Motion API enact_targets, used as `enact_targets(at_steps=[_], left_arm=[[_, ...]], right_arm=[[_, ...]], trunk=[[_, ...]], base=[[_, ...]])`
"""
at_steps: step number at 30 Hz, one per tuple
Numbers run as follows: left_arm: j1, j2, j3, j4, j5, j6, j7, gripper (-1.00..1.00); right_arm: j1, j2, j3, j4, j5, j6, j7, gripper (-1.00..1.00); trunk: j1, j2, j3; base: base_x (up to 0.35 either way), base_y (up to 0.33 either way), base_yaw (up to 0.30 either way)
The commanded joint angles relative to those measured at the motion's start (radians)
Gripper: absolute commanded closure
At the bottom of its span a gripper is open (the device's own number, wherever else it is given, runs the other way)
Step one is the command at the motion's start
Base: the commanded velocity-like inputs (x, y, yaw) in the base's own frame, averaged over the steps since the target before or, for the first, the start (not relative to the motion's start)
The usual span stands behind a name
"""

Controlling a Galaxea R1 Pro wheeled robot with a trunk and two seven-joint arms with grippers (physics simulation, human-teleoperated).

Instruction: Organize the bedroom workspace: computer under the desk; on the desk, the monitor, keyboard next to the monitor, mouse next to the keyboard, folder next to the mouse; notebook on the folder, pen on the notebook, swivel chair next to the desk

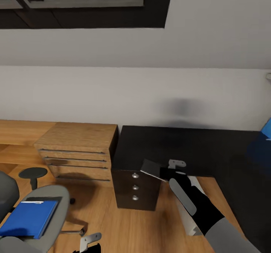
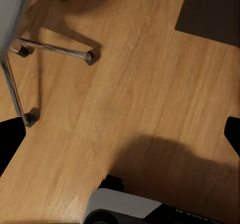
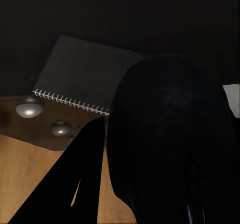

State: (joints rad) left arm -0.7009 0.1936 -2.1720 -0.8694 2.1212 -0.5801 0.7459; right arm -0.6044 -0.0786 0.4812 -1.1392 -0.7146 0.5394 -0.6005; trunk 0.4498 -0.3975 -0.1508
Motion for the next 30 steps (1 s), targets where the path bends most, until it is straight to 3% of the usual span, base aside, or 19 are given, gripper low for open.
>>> enact_targets(at_steps=[1, 11, 18, 19, 20, 21, 24, 25, 28, 30], left_arm=[[-0.002, 0.001, -0.003, 0.001, 0.002, -0.003, 0.003, -1.0], [-0.002, 0.0, -0.003, 0.044, 0.014, -0.003, 0.003, -1.0], [0.003, 0.0, -0.003, 0.046, 0.032, -0.003, 0.003, -1.0], [0.038, 0.001, -0.003, 0.048, 0.031, -0.004, 0.002, -1.0], [0.041, 0.0, -0.003, 0.048, 0.03, -0.004, 0.001, -1.0], [0.044, 0.0, -0.003, 0.049, 0.03, -0.004, 0.001, -1.0], [0.046, 0.0, -0.003, 0.049, 0.03, -0.004, 0.001, -1.0], [0.047, 0.0, -0.003, 0.049, 0.03, -0.004, 0.001, -1.0], [0.048, -0.001, -0.005, 0.049, 0.029, -0.003, 0.001, -1.0], [0.048, -0.002, -0.006, 0.049, 0.029, -0.003, 0.001, -1.0]], right_arm=[[-0.002, -0.001, 0.004, -0.001, -0.009, 0.001, -0.007, 1.0], [-0.002, -0.001, 0.002, 0.001, -0.009, 0.002, -0.008, 1.0], [-0.002, -0.007, -0.027, 0.001, -0.008, 0.001, -0.008, 1.0], [-0.002, -0.034, -0.072, 0.008, -0.006, -0.001, -0.006, 1.0], [-0.002, -0.037, -0.105, 0.016, -0.005, -0.002, -0.006, 1.0], [-0.002, -0.039, -0.165, 0.039, -0.004, -0.002, -0.005, 1.0], [-0.002, -0.042, -0.253, 0.091, -0.001, -0.003, -0.004, 1.0], [-0.003, -0.047, -0.316, 0.132, 0.0, -0.009, -0.003, 1.0], [-0.003, -0.053, -0.387, 0.17, 0.001, -0.028, 0.001, 1.0], [-0.003, -0.054, -0.405, 0.179, 0.001, -0.036, 0.003, 1.0]], trunk=[[0.0, -0.003, -0.002], [0.0, -0.003, -0.002], [0.0, -0.003, -0.002], [0.0, -0.003, -0.002], [0.0, -0.003, -0.002], [0.0, -0.003, -0.002], [0.0, -0.003, -0.002], [0.0, -0.003, -0.002], [0.0, -0.003, -0.002], [0.0, -0.003, -0.002]], base=[[-0.297, -0.168, -0.272], [-0.302, -0.173, -0.279], [-0.053, -0.03, -0.026], [0.0, 0.0, 0.0], [0.0, 0.0, 0.0], [0.0, 0.0, 0.0], [0.0, 0.0, 0.0], [0.0, 0.0, 0.0], [0.0, 0.0, 0.0], [0.0, 0.0, 0.0]])
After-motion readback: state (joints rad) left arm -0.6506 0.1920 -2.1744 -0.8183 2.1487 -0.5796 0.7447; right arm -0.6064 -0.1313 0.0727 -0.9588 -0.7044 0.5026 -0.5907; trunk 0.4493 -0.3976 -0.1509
